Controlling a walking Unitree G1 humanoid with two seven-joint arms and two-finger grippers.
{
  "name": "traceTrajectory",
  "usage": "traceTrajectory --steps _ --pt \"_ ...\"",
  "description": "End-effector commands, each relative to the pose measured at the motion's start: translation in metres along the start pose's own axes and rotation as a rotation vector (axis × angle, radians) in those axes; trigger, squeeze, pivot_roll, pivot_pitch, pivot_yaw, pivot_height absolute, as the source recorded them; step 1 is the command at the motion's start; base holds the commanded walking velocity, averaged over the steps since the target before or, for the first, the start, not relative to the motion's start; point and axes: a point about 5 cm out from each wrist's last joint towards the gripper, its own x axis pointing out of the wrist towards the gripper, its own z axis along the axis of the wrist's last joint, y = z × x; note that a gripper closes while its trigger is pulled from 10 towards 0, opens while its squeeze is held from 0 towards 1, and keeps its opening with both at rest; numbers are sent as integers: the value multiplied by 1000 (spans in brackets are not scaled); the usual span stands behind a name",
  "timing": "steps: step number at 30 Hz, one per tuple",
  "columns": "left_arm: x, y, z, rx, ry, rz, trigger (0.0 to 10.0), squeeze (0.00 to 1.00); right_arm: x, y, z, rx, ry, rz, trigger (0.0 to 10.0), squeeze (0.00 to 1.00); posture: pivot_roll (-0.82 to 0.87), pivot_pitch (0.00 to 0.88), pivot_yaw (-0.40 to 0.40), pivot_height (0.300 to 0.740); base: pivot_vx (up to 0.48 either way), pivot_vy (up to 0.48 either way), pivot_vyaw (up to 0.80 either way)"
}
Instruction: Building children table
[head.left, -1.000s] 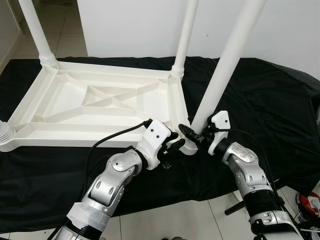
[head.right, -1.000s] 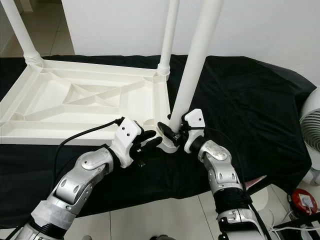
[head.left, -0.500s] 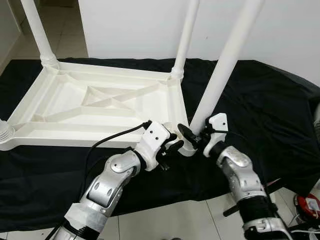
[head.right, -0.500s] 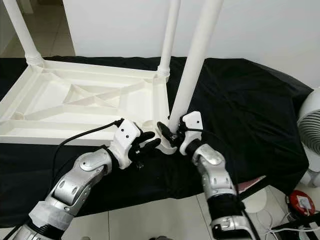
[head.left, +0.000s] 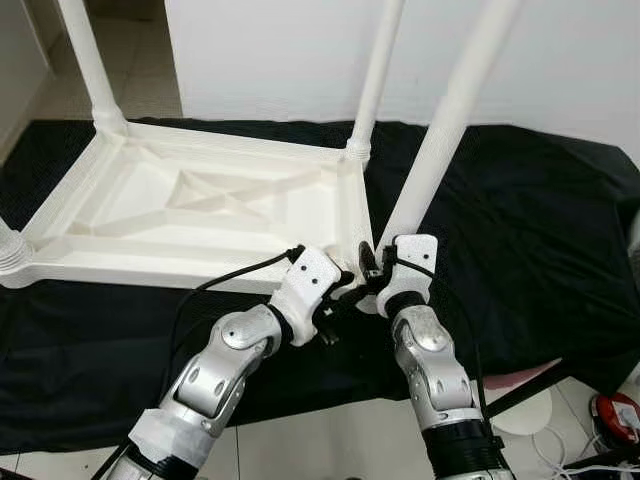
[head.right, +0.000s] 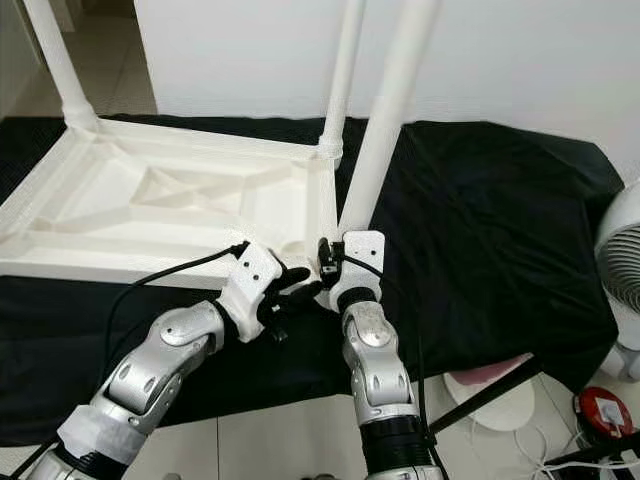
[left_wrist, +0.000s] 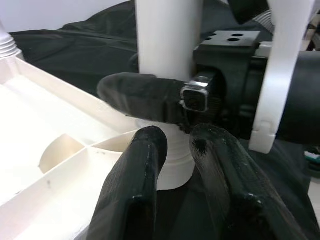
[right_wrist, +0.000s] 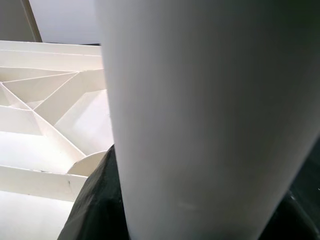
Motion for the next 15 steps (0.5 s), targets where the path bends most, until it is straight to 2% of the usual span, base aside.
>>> traceTrajectory --steps 1,3,4,5,6,14,15 --pt "2 -6 -3 0 7 -60 10000 0 -5 0 -4 6 17 4 10000 0 59 13 -92 740 0 0 0" --pt "2 -6 -3 2 8 -62 10000 0 -6 -3 -4 22 12 5 10000 0 59 13 -92 740 0 0 0" --pt "2 -5 -3 1 8 -60 10000 0 -6 -3 -2 36 8 15 10000 267 60 13 -93 740 0 0 0" --pt "2 -5 -3 1 8 -60 10000 0 -6 -3 -2 36 8 15 10000 267 60 13 -93 740 0 0 0" --pt "2 -5 -3 1 7 -58 10000 0 -6 -4 0 36 -1 19 10000 1000 60 14 -94 740 0 0 0" --pt "0 -7 -3 -3 7 -54 10000 0 -10 -18 5 26 -29 20 10000 1000 61 19 -99 740 0 0 0" --pt "0 -6 -4 -3 8 -53 10000 0 -10 -26 6 20 -31 38 10000 1000 62 21 -99 740 0 0 0"
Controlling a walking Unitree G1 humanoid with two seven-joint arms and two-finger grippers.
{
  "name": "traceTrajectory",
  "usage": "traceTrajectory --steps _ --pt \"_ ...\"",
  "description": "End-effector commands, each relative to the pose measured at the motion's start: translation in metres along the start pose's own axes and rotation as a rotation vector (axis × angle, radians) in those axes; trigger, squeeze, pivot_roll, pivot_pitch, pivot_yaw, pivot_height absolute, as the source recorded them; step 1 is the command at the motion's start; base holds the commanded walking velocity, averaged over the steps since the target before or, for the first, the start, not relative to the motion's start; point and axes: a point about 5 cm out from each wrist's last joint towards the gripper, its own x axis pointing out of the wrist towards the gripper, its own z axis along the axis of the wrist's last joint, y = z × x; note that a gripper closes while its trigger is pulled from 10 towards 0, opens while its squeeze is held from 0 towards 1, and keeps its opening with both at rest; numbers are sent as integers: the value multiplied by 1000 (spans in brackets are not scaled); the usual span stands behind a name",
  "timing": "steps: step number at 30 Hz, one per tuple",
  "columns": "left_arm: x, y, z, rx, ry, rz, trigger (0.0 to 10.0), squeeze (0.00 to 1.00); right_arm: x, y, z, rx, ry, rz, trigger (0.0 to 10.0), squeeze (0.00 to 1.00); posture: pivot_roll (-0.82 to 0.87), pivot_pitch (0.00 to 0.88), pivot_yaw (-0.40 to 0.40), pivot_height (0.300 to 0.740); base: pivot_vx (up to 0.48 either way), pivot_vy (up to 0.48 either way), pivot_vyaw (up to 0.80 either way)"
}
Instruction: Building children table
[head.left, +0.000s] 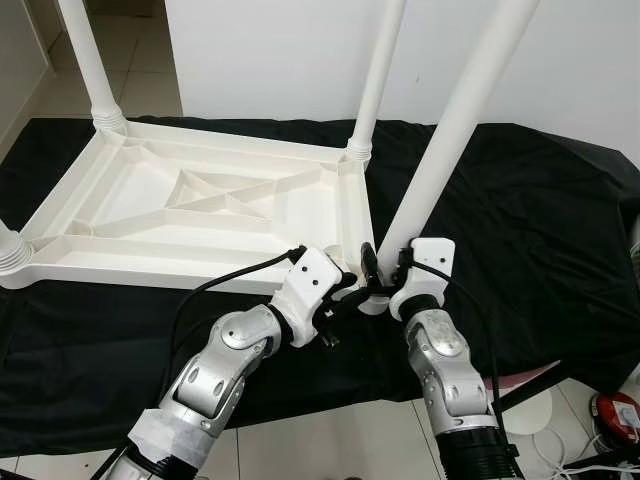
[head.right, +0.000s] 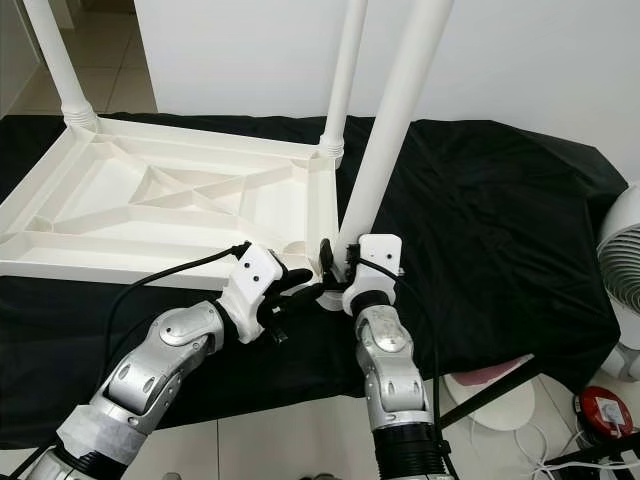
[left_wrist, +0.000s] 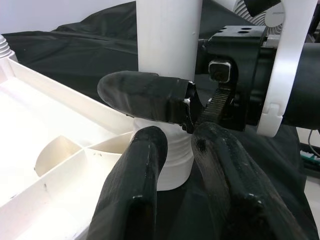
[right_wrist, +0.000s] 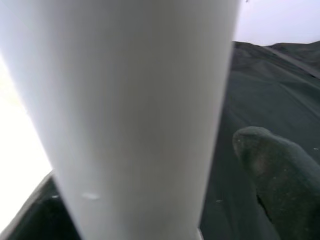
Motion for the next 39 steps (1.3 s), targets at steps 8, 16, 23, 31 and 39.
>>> traceTrajectory --steps 8,16,23,31,39 --pt "1 -5 -3 -8 15 -51 10000 0 -2 -32 -1 -30 34 313 10000 0 57 32 -91 740 0 0 0" --pt "2 -3 -2 -4 14 -50 10000 0 9 -37 -2 -161 43 518 10000 0 60 35 -82 740 0 0 0" --pt "3 -1 0 2 8 -37 10000 0 20 -30 -8 -204 92 640 7216 0 79 30 -91 740 0 0 0" --pt "1 0 0 9 10 -21 10000 0 21 -28 -19 -186 141 725 0 0 98 32 -109 740 0 0 0" --pt "1 0 -2 7 15 -20 10000 0 19 -32 -25 -120 149 727 0 0 93 31 -112 740 0 0 0"
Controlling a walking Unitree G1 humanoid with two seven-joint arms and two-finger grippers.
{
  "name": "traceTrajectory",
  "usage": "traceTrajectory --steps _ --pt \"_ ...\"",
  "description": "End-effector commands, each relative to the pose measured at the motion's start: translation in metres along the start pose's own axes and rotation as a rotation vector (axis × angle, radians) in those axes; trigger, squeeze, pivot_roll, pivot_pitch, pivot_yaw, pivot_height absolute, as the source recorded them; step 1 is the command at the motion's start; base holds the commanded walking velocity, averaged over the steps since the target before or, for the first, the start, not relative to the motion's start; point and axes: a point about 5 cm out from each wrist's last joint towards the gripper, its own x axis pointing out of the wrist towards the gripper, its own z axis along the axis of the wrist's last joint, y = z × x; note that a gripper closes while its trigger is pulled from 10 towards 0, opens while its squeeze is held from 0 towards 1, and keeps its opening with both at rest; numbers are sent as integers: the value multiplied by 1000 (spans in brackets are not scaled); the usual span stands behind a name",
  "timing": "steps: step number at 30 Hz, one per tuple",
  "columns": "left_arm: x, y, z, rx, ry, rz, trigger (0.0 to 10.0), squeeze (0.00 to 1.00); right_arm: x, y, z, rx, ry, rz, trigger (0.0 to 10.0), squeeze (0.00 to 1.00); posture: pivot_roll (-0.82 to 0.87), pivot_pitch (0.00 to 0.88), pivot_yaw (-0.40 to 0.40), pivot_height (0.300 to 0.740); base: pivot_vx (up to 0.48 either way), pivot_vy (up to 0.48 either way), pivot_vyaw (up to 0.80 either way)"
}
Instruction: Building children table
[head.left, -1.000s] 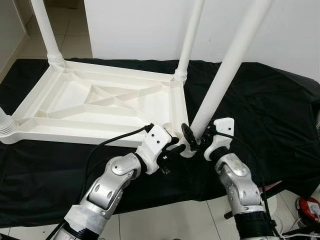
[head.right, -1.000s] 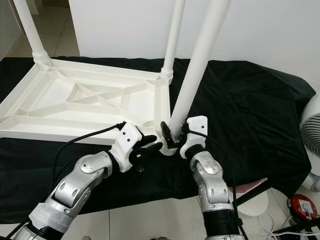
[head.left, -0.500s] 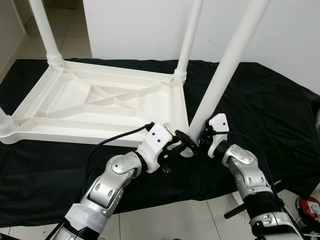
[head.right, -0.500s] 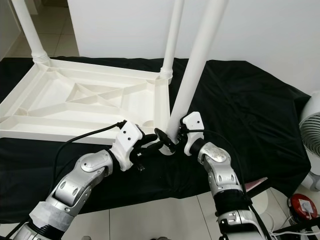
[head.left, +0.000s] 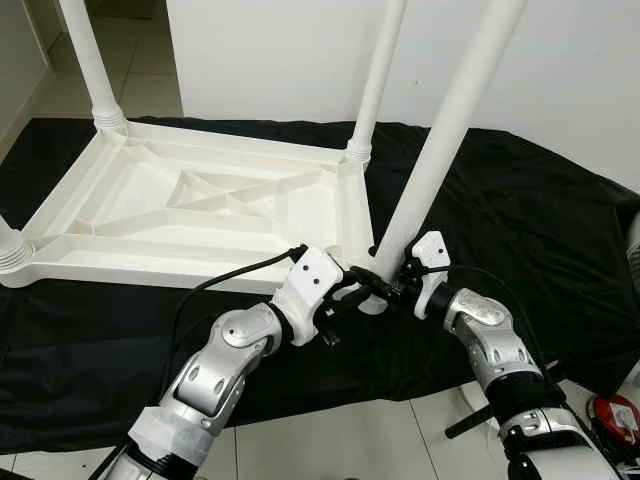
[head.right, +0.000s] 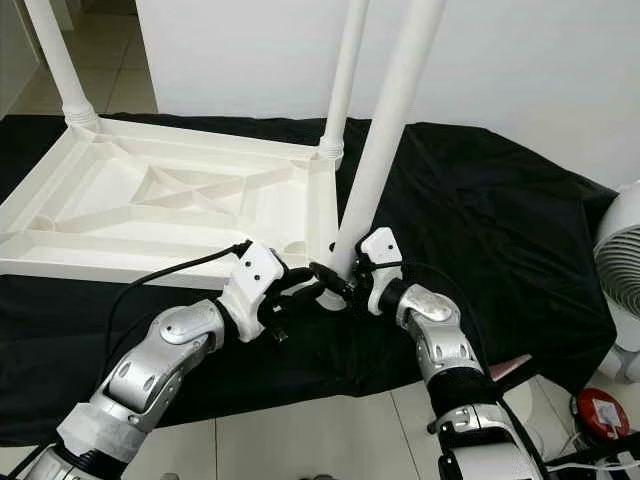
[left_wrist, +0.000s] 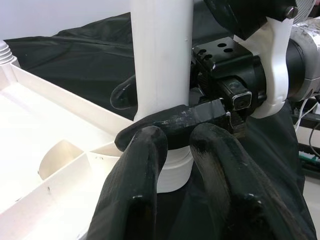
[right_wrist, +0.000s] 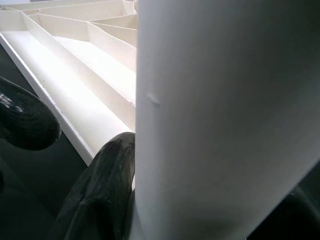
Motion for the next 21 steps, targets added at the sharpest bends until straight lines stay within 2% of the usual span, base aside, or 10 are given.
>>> traceTrajectory --steps 1,6,9,14,15,16,17,20,21 --pt "0 -2 -3 -3 15 -22 10000 0 -2 6 -12 71 23 6 10000 0 92 31 -112 740 0 0 0" --pt "1 -2 -3 -2 13 -24 10000 0 -1 8 -12 80 3 -71 10000 0 84 31 -111 740 0 0 0" --pt "2 -2 -4 -4 14 -26 10000 0 2 8 -15 63 43 -141 10000 0 79 33 -112 740 0 0 0" --pt "3 -4 -6 -9 18 -29 10000 0 7 19 -15 50 60 -238 10000 0 78 36 -109 740 0 0 0" --pt "2 -5 -6 -10 19 -34 10000 0 10 24 -14 88 61 -390 10000 0 81 36 -110 740 0 0 0" --pt "2 -5 -6 -10 19 -34 10000 0 10 24 -14 88 61 -390 10000 0 81 36 -110 740 0 0 0" --pt "2 -5 -6 -11 20 -34 10000 0 10 27 -13 106 58 -464 10000 0 80 37 -110 740 0 0 0" --pt "2 -5 -6 -10 21 -34 10000 0 10 31 -13 107 61 -520 10000 0 82 38 -110 740 0 0 0" --pt "2 -4 -6 -11 22 -34 10000 0 10 39 -13 122 59 -632 10000 0 80 39 -108 740 0 0 0"
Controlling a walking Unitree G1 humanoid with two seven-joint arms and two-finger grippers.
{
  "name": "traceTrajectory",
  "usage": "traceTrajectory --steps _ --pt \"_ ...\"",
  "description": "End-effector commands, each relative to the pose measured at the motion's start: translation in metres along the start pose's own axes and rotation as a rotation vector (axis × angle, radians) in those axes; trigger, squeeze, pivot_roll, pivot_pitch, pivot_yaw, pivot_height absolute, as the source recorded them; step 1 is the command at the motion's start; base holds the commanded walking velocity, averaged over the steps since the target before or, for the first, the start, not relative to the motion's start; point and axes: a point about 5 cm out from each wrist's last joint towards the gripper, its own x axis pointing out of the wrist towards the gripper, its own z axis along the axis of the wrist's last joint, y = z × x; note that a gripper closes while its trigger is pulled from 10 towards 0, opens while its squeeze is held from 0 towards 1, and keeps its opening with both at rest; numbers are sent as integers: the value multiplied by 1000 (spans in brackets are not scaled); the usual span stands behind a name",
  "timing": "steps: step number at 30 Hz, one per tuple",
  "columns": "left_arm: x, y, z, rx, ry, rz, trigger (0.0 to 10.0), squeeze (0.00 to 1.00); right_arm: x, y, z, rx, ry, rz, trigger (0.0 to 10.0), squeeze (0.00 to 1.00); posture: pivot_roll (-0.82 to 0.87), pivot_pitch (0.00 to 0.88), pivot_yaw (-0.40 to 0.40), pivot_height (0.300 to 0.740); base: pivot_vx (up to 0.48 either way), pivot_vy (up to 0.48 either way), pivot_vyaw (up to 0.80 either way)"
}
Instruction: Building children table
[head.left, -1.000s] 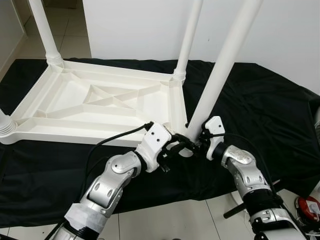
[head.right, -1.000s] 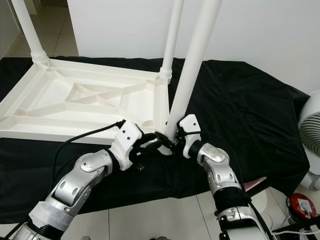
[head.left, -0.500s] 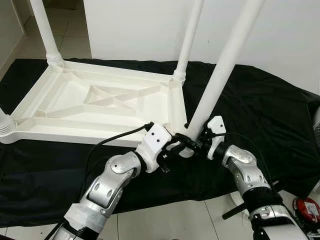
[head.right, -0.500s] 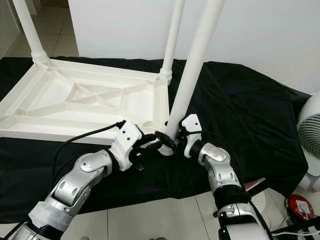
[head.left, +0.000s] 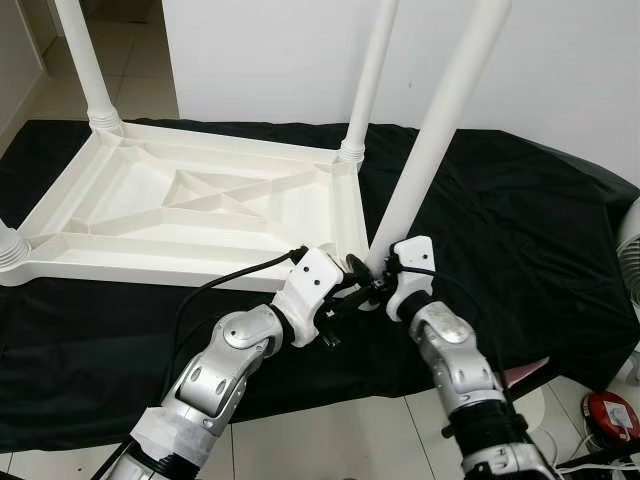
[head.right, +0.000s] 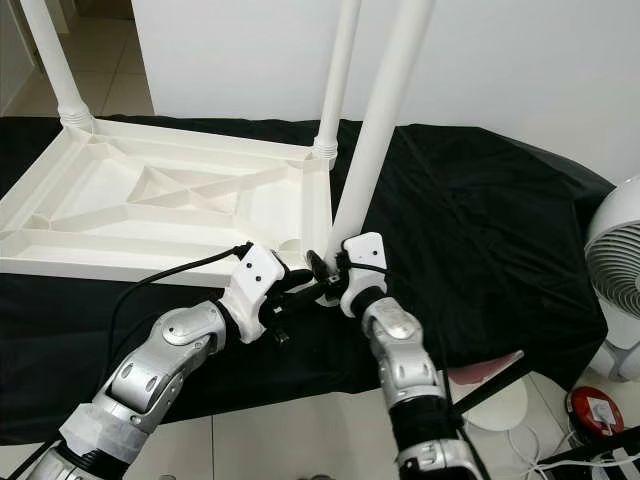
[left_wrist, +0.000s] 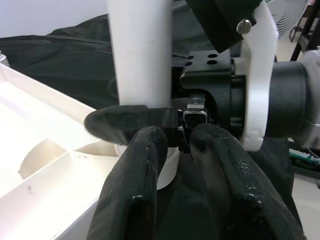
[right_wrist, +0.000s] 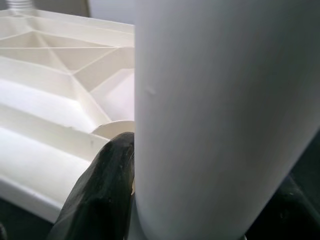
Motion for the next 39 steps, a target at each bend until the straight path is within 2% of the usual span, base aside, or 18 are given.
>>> traceTrajectory --steps 1,2,6,10,11,16,19,22,25,26,30,31,38,39 --pt "1 -4 -2 0 12 -32 10000 0 -9 0 -15 14 73 -151 10000 0 80 39 -108 740 0 0 0" --pt "1 -4 -2 0 11 -33 10000 0 -11 2 -15 30 70 -204 10000 0 80 39 -108 740 0 0 0" --pt "1 -5 -2 -1 10 -36 10000 0 -10 13 -11 37 46 -187 10000 0 86 40 -111 740 0 0 0" --pt "1 -6 -3 -6 11 -36 10000 0 -11 14 -7 46 23 -171 10000 0 81 39 -108 740 0 0 0" --pt "1 -6 -3 -7 11 -39 10000 0 -11 14 -5 48 22 -173 10000 1000 83 41 -109 740 0 0 0" --pt "0 -5 -3 -3 14 -40 10000 0 -13 21 5 122 -28 -97 10000 1000 84 44 -108 740 0 0 0" --pt "-1 -5 -3 -3 15 -38 10000 0 -14 21 8 128 -39 -83 10000 1000 84 44 -108 740 0 0 0" --pt "-1 -6 -3 -5 16 -38 10000 0 -18 9 6 76 -26 -62 10000 1000 85 47 -112 740 0 0 0" --pt "-1 -7 -4 -6 16 -38 10000 0 -20 5 4 60 -18 -52 10000 1000 85 47 -112 740 0 0 0" --pt "-1 -7 -4 -7 16 -37 10000 0 -21 -3 2 38 -14 -22 10000 1000 83 47 -112 740 0 0 0" --pt "-1 -6 -4 -9 16 -35 10000 0 -22 -14 1 9 -11 36 10000 1000 83 47 -112 740 0 0 0" --pt "-1 -6 -4 -9 15 -35 10000 0 -22 -19 -1 -6 -11 86 10000 1000 78 43 -113 740 0 0 0" --pt "0 -6 -3 -6 11 -37 10000 0 -21 -22 -2 3 -7 239 10000 1000 76 39 -108 740 0 0 0" --pt "1 -6 -3 -7 9 -39 10000 0 -18 -20 -1 9 -9 301 10000 0 72 38 -104 740 0 0 0"
